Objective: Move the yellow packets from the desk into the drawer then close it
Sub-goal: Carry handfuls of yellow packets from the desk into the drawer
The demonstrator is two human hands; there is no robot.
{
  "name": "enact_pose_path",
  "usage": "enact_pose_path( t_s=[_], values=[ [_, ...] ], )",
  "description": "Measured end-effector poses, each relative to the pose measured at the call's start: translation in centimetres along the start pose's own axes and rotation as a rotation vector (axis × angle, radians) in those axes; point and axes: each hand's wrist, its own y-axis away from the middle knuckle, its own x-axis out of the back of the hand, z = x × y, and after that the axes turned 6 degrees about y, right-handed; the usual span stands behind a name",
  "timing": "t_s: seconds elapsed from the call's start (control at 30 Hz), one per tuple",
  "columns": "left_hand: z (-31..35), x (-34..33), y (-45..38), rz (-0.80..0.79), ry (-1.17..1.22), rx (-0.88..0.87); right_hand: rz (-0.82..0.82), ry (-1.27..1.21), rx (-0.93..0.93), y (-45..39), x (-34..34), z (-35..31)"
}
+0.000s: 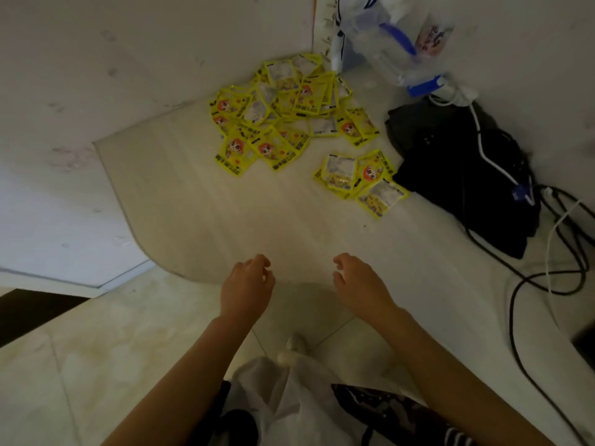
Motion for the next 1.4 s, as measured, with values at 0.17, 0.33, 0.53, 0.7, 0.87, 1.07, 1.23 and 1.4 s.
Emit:
enact_pose_path(
  t_s=[0.17, 0.33, 0.53, 0.7, 0.87, 1.07, 1.23, 1.4],
  values=[
    [2.3, -0.2, -5.9, -0.052, -0.007, -0.026, 0.002, -0.030, -0.073, -4.4, 2.5, 1.3],
    [4.7, -0.1, -12.3, -0.155, 0.120, 0.043, 0.060, -0.184, -0.243, -8.5, 4.6, 2.6],
    [7.7, -0.5, -20.1, -0.258, 0.235, 0.024, 0.150, -0.295, -0.499, -12.8, 7.1, 4.4],
    [11.1, -2.7, -24.5, -0.310, 0.108, -0.105, 0.195, -0.427, -0.709, -15.9, 7.7, 6.1],
    [14.0, -5.0, -26.3, -0.324, -0.056, -0.075, 0.173, -0.497, -0.896, -18.6, 8.0, 6.8],
    [15.9, -8.1, -26.9, -0.298, -0.172, -0.076, 0.136, -0.459, -0.992, -21.0, 7.6, 6.8],
    [15.0, -8.8, -26.5, -0.298, -0.310, -0.180, 0.150, -0.435, -0.977, -21.4, 6.9, 6.7],
    [12.9, -7.0, -25.7, -0.316, -0.331, -0.237, 0.205, -0.520, -0.877, -20.0, 6.3, 7.6]
  ],
)
